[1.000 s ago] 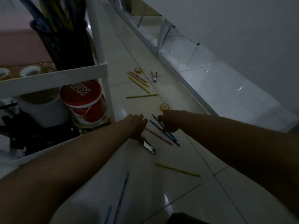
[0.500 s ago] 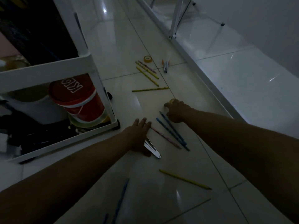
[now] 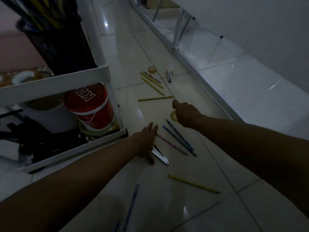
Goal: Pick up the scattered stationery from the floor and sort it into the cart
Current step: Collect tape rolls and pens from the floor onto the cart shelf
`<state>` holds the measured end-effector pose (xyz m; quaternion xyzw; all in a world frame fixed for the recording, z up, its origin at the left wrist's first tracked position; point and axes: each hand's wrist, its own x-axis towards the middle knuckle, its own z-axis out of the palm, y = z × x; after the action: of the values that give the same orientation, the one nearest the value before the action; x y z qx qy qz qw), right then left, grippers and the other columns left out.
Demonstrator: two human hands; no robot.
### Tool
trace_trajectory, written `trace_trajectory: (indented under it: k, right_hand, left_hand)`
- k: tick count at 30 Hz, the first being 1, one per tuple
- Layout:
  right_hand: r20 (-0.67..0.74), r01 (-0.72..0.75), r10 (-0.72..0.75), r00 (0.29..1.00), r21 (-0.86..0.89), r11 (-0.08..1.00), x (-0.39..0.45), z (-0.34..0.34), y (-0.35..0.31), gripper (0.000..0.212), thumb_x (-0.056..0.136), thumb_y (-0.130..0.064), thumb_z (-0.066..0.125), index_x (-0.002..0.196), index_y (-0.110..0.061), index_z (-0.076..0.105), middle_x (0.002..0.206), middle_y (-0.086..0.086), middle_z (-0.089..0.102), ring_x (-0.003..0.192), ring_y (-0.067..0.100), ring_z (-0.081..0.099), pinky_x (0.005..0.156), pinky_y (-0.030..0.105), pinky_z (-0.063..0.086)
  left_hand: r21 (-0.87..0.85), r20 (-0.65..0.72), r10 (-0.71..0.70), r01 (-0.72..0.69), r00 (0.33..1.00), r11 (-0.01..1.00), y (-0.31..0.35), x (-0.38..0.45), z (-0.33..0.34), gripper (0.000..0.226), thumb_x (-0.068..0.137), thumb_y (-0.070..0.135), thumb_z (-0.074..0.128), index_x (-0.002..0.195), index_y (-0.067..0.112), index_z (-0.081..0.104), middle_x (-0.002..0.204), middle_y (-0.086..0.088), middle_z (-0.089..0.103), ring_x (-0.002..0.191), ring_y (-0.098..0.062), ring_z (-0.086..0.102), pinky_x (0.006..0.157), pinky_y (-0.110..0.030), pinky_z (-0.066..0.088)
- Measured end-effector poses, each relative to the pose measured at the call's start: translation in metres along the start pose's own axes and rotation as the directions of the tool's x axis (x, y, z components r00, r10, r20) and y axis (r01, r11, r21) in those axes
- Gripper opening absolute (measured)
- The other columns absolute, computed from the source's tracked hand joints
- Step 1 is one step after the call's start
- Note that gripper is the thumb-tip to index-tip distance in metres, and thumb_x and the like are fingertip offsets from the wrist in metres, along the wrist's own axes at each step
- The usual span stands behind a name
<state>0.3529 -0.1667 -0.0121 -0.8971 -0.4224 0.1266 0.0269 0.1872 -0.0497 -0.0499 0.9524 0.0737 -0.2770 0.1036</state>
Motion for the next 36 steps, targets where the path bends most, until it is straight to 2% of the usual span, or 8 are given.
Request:
trace_trajectory:
  k: [4,9,16,20,23,26,30,36]
  right_hand:
    - [-0.032,-0.013,0.022,0.999,0.276,0.961,-0.019,-0.023,-0.028,0.024,0.091,-0.012,0.062,0.111,-0.001,0.057,0.109,0.019,0.062,0.088,0.032,0.064,0.079,0.043,0.056]
    - [0.024,-0.083,0.084,0.996,0.557,0.827,-0.052,-0.045,-0.060,0.020,0.088,-0.013,0.068,0.103,-0.002,0.062,0.090,0.017,0.069,0.069,0.022,0.071,0.063,0.030,0.060]
    - [-0.096,0.007,0.048,0.994,0.504,0.863,-0.090,-0.069,-0.131,0.021,0.093,-0.023,0.062,0.109,-0.009,0.059,0.092,0.010,0.069,0.069,0.014,0.067,0.068,0.029,0.055]
    - [-0.208,0.110,-0.018,0.978,0.440,0.891,-0.105,-0.080,-0.168,0.016,0.094,-0.024,0.060,0.104,-0.012,0.060,0.087,0.007,0.067,0.069,0.014,0.064,0.060,0.024,0.050]
    - [-0.314,0.207,-0.089,0.945,0.367,0.907,-0.110,-0.090,-0.191,0.017,0.092,-0.024,0.061,0.102,-0.011,0.063,0.089,0.008,0.068,0.077,0.019,0.065,0.069,0.032,0.053]
    - [-0.358,0.276,-0.155,0.921,0.318,0.907,-0.115,-0.100,-0.215,0.019,0.091,-0.028,0.061,0.101,-0.012,0.065,0.090,0.005,0.068,0.079,0.018,0.064,0.073,0.035,0.054]
    - [-0.417,0.343,-0.194,0.888,0.321,0.883,-0.120,-0.114,-0.244,0.023,0.096,-0.030,0.054,0.104,-0.012,0.065,0.094,0.004,0.068,0.071,0.008,0.058,0.059,0.021,0.042]
    - [-0.523,0.484,-0.277,0.806,0.312,0.817,-0.125,-0.133,-0.271,0.024,0.099,-0.027,0.042,0.112,-0.011,0.053,0.102,0.010,0.063,0.088,0.025,0.059,0.074,0.040,0.050]
  left_hand:
    - [0.092,-0.096,0.036,-0.027,0.995,0.995,-0.005,-0.027,-0.021,0.134,0.070,0.057,0.075,0.148,0.011,-0.024,0.157,-0.010,-0.025,0.148,-0.029,0.002,0.115,-0.046,0.025]
    - [0.094,-0.304,0.120,-0.096,0.945,0.991,-0.014,-0.067,-0.050,0.103,0.086,0.056,0.059,0.152,0.010,-0.004,0.159,-0.012,0.007,0.138,-0.032,0.032,0.106,-0.041,0.037]
    - [0.086,-0.557,0.160,-0.135,0.815,0.987,-0.023,-0.151,-0.078,0.061,0.088,0.051,0.059,0.131,0.013,0.038,0.126,-0.008,0.049,0.100,-0.025,0.056,0.082,-0.038,0.049]
    - [0.125,-0.600,0.114,-0.047,0.792,0.991,-0.029,-0.183,-0.088,0.051,0.088,0.046,0.061,0.123,0.015,0.042,0.119,-0.007,0.054,0.100,-0.025,0.057,0.077,-0.037,0.049]
    - [0.137,-0.649,0.061,0.037,0.758,0.990,-0.038,-0.208,-0.093,0.046,0.086,0.045,0.061,0.117,0.016,0.043,0.113,-0.006,0.056,0.094,-0.023,0.056,0.070,-0.034,0.044]
    - [0.095,-0.671,0.007,0.077,0.741,0.992,-0.046,-0.235,-0.097,0.047,0.081,0.044,0.064,0.116,0.019,0.043,0.110,-0.003,0.056,0.092,-0.019,0.054,0.078,-0.036,0.048]
    - [0.109,-0.690,0.008,0.093,0.724,0.990,-0.055,-0.266,-0.108,0.046,0.081,0.044,0.064,0.113,0.020,0.041,0.115,-0.003,0.057,0.097,-0.020,0.057,0.080,-0.034,0.048]
    - [0.171,-0.801,-0.003,0.233,0.599,0.957,-0.082,-0.298,-0.132,0.057,0.083,0.054,0.061,0.121,0.016,0.042,0.117,-0.006,0.059,0.101,-0.027,0.059,0.078,-0.033,0.042]
